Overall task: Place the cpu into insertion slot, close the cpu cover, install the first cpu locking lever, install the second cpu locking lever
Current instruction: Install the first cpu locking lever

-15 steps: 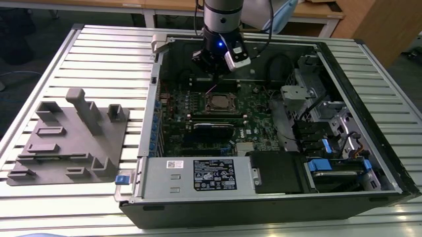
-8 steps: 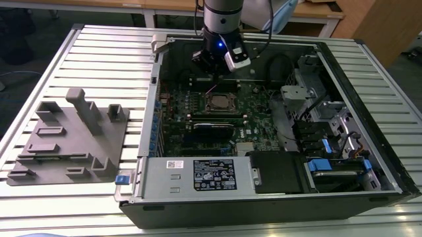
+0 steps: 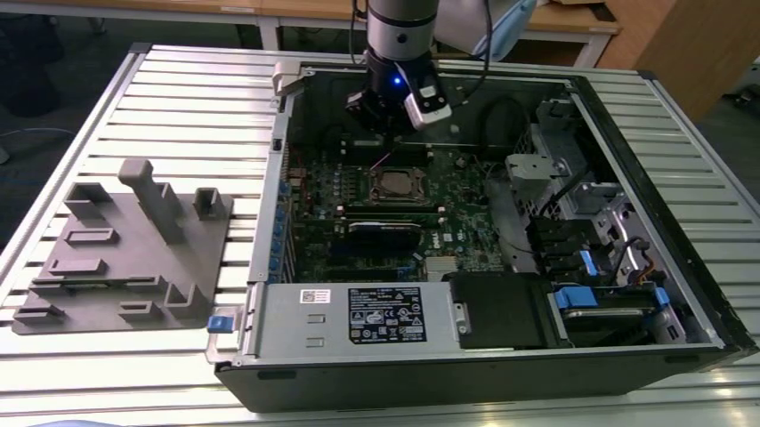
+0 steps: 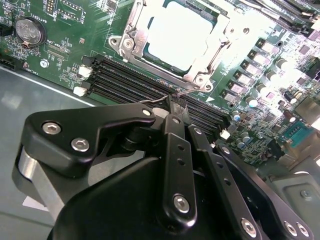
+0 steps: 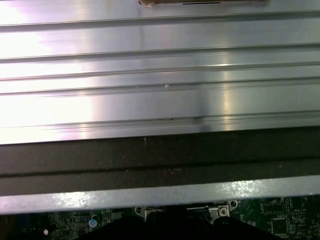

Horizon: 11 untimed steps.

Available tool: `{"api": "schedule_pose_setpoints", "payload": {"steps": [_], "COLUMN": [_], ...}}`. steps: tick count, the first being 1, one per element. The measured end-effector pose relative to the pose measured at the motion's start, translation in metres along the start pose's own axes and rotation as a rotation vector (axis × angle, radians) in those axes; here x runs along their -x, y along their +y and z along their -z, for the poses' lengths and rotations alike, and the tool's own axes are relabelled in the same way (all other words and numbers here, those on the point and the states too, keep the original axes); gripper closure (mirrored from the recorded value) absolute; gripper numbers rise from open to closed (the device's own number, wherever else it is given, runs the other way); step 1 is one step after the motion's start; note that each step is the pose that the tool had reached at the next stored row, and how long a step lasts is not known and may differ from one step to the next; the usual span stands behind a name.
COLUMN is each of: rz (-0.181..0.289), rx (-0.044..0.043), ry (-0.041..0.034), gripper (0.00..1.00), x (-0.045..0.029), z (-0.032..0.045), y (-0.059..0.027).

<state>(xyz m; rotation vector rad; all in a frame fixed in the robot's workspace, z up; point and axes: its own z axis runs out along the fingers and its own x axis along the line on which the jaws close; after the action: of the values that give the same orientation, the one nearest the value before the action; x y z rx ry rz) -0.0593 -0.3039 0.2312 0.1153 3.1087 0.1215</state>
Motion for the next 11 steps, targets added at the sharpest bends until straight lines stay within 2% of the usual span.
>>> {"api": "schedule_pose_setpoints", "payload": {"steps": [11], "rz": [0.000], "rx": [-0.0001], "ry": [0.0000], "gripper": [0.89], "x": [0.0046], "z": [-0.0028], "y": [0.0001]}}
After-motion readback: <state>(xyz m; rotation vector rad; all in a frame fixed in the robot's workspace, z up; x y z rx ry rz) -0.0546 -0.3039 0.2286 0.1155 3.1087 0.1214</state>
